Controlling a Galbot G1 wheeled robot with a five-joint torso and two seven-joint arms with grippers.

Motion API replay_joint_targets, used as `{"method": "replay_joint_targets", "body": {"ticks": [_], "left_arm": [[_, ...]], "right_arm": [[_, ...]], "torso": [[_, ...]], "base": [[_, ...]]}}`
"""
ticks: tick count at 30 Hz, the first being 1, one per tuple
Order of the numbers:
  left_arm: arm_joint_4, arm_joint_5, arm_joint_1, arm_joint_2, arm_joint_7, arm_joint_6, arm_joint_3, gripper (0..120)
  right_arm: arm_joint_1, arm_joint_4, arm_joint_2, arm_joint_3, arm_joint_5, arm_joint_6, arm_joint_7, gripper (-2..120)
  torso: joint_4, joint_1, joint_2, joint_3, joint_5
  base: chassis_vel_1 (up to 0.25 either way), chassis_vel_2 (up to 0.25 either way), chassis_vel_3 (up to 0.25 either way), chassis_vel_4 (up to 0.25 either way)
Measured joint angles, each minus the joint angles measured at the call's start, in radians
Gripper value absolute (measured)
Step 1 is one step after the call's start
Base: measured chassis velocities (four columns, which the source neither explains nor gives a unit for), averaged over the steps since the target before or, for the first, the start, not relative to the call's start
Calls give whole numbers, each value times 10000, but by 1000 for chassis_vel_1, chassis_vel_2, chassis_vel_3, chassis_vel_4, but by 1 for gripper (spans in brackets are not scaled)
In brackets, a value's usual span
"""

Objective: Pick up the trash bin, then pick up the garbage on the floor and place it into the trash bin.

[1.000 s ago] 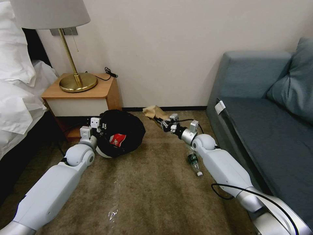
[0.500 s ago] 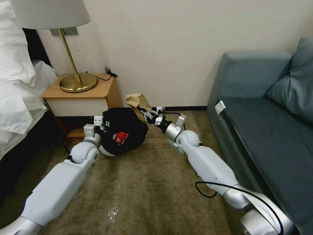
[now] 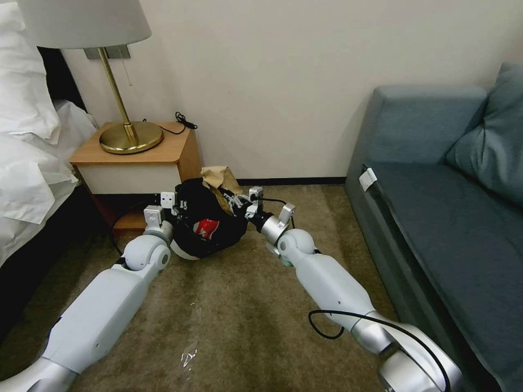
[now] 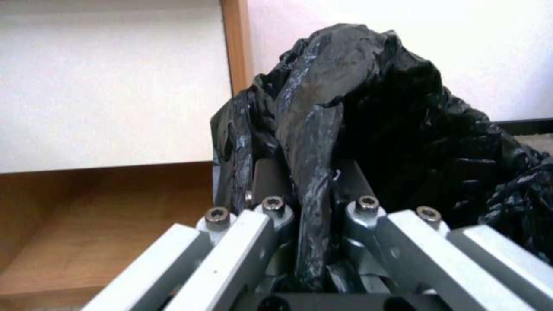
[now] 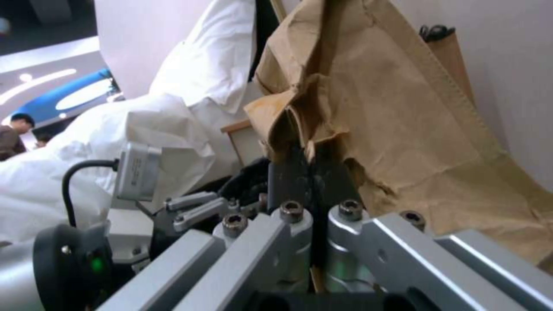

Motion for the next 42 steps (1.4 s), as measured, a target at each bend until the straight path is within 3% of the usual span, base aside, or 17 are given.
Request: {"method": "replay_joint_targets", "body": {"ticks": [2,17,20,22,24,26,29,42], "left_arm": [[5,4,29,9,10,-9,-25,5],[183,58,24,5,230,-97,-136,5],[192,61,24,1,241,-106,-139,5],[205,64,23,-1,256,-119,-150,5],[205,65,22,-2,257,-121,-155,5],[203,64,23,-3,257,-130,-171,5],[171,64,45,3,256,-134,-196,5],[98,89,249,44,278,-165,-342,5]], "right_arm": [[-14,-3,11,-4,-28,-35,58,1],[-141,-54,31,-195,-340,-208,236,61],[-169,-45,23,-232,-400,-210,223,64],[-237,-29,11,-327,-470,-226,206,78],[-257,-22,0,-373,-490,-255,202,82],[-299,-74,-77,-599,-664,-332,197,93],[-307,-98,-251,-883,-791,-500,193,99],[80,369,-868,-1924,-988,-1400,311,100]], "torso": [[1,0,0,0,-1],[0,0,0,0,1],[0,0,0,0,0],[0,0,1,0,1],[0,0,0,0,1],[0,0,0,0,1],[0,0,0,0,0],[-1,0,0,0,1]], "base": [[0,0,0,0],[0,0,0,0],[0,0,0,0],[0,0,0,0],[0,0,0,0],[0,0,0,0],[0,0,0,0],[0,0,0,0]]}}
